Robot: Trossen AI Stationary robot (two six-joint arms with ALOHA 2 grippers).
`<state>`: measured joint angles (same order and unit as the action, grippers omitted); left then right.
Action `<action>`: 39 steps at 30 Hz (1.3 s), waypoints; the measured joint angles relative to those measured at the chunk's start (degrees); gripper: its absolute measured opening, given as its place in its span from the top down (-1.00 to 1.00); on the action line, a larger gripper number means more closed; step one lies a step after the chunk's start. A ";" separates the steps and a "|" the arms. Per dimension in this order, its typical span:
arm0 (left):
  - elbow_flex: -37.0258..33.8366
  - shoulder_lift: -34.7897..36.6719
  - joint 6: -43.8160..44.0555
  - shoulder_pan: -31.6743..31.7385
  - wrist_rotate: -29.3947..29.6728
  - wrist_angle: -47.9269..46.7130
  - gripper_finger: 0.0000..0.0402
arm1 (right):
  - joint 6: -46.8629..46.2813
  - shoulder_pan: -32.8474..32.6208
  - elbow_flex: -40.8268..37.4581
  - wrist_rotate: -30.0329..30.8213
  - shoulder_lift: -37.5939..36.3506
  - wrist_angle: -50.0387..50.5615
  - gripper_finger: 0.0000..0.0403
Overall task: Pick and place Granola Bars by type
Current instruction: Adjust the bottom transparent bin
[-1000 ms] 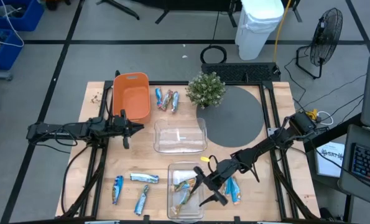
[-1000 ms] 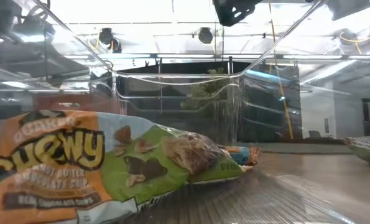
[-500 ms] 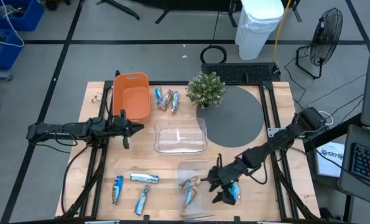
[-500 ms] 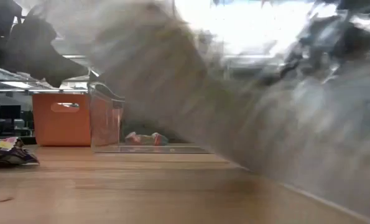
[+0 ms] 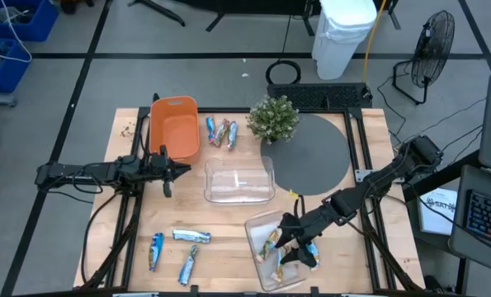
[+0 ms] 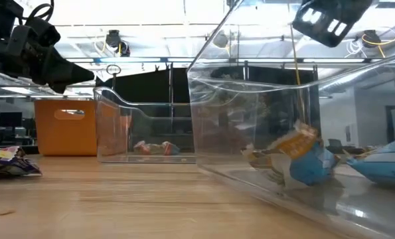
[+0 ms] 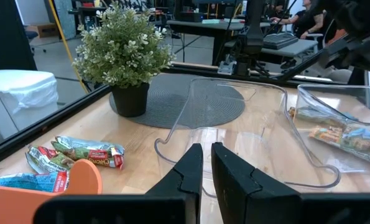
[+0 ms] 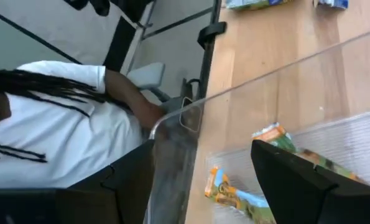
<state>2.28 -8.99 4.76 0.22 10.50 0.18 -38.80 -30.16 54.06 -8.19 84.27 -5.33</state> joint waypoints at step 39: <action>0.00 0.01 -0.01 0.00 0.02 0.01 0.81 | -17.87 -9.46 3.69 6.31 3.82 31.68 1.00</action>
<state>2.28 -8.99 4.75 0.21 10.52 0.19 -56.67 -39.62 57.76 -1.88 88.09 26.35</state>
